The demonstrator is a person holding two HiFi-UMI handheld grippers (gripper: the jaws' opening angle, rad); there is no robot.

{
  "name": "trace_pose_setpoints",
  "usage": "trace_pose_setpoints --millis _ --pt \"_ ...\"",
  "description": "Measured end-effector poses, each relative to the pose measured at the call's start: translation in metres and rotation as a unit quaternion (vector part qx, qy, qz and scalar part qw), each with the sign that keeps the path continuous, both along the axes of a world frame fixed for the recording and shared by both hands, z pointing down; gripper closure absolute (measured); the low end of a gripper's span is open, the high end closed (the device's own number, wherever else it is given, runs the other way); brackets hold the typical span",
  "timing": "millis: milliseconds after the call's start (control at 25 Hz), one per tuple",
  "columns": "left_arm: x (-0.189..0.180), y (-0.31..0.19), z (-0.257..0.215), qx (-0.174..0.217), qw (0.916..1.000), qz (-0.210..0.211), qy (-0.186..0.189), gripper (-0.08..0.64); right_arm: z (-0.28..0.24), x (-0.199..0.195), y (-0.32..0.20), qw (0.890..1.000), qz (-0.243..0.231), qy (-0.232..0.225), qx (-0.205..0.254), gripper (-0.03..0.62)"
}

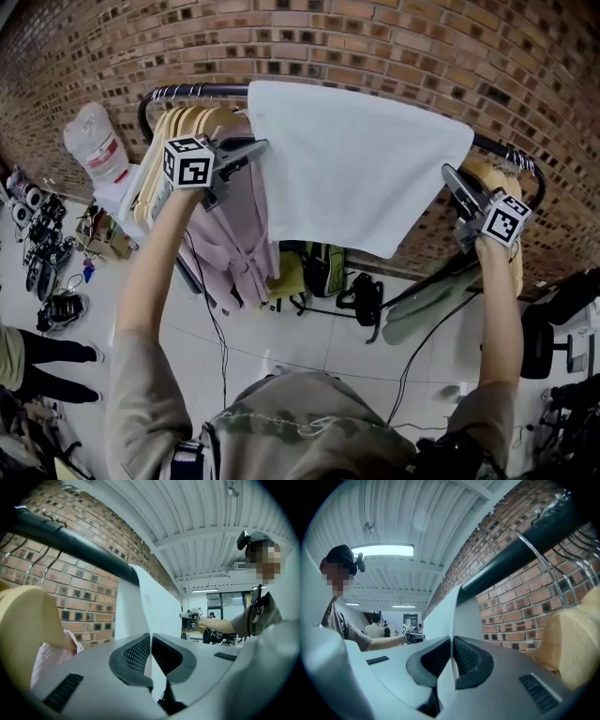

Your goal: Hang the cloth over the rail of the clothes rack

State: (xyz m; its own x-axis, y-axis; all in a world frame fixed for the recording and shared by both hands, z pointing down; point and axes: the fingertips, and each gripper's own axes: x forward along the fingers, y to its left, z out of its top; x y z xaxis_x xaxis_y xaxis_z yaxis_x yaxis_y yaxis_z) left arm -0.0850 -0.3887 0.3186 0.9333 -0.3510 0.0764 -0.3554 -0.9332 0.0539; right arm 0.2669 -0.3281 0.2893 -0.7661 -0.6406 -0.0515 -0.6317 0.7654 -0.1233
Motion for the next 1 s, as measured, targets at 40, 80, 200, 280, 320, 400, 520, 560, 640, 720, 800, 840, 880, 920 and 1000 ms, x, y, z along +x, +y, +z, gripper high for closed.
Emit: trace_pose_setpoints --millis 40,80,200,280,320,400,520,560,640,720,800,840,880,920,1000 --pt "0.000 0.004 -0.006 0.003 1.0000 0.004 0.006 0.545 -0.003 0.000 0.002 1.000 -0.002 -0.002 0.002 0.571" --pt "0.000 0.007 -0.012 0.007 0.9998 0.010 0.013 0.545 -0.008 0.000 0.004 1.000 -0.003 -0.005 0.005 0.571" --pt "-0.005 0.010 -0.034 0.017 0.9990 0.017 0.037 0.545 -0.034 -0.002 0.010 0.999 -0.004 -0.012 0.033 0.572" --pt "-0.009 0.010 -0.049 0.020 0.9985 0.010 0.050 0.545 -0.051 -0.001 0.012 0.999 -0.001 -0.017 0.050 0.571" --pt "-0.010 0.010 -0.054 0.021 0.9984 0.006 0.051 0.545 -0.057 0.000 0.012 0.998 -0.001 -0.019 0.054 0.571" --pt "-0.013 0.008 -0.056 0.027 0.9987 0.000 0.043 0.545 -0.059 0.001 0.010 0.998 -0.001 -0.020 0.053 0.572" --pt "-0.015 0.010 -0.051 0.031 0.9984 0.005 0.046 0.543 -0.053 0.001 0.010 0.998 -0.003 -0.024 0.051 0.571" --pt "-0.016 0.012 -0.051 0.024 0.9980 0.011 0.057 0.543 -0.053 0.002 0.011 0.998 -0.006 -0.032 0.052 0.571" --pt "-0.020 0.012 -0.052 0.011 0.9968 0.011 0.079 0.541 -0.052 0.004 0.013 0.997 -0.010 -0.048 0.054 0.569" --pt "-0.026 0.009 -0.053 0.009 0.9960 -0.003 0.089 0.462 -0.052 0.009 0.012 0.997 -0.001 -0.055 0.055 0.567" --pt "-0.030 0.007 -0.055 0.009 0.9956 -0.018 0.092 0.440 -0.052 0.015 0.011 0.997 0.015 -0.056 0.053 0.473" --pt "-0.031 0.006 -0.057 0.010 0.9955 -0.023 0.091 0.440 -0.052 0.017 0.011 0.997 0.021 -0.056 0.051 0.430" --pt "-0.031 0.006 -0.057 0.012 0.9954 -0.026 0.091 0.440 -0.052 0.018 0.011 0.997 0.025 -0.055 0.050 0.426" --pt "-0.032 0.006 -0.056 0.013 0.9953 -0.027 0.092 0.440 -0.051 0.018 0.013 0.997 0.027 -0.053 0.051 0.426" --pt "-0.033 0.008 -0.055 0.017 0.9949 -0.031 0.095 0.440 -0.049 0.016 0.019 0.997 0.029 -0.048 0.058 0.426"
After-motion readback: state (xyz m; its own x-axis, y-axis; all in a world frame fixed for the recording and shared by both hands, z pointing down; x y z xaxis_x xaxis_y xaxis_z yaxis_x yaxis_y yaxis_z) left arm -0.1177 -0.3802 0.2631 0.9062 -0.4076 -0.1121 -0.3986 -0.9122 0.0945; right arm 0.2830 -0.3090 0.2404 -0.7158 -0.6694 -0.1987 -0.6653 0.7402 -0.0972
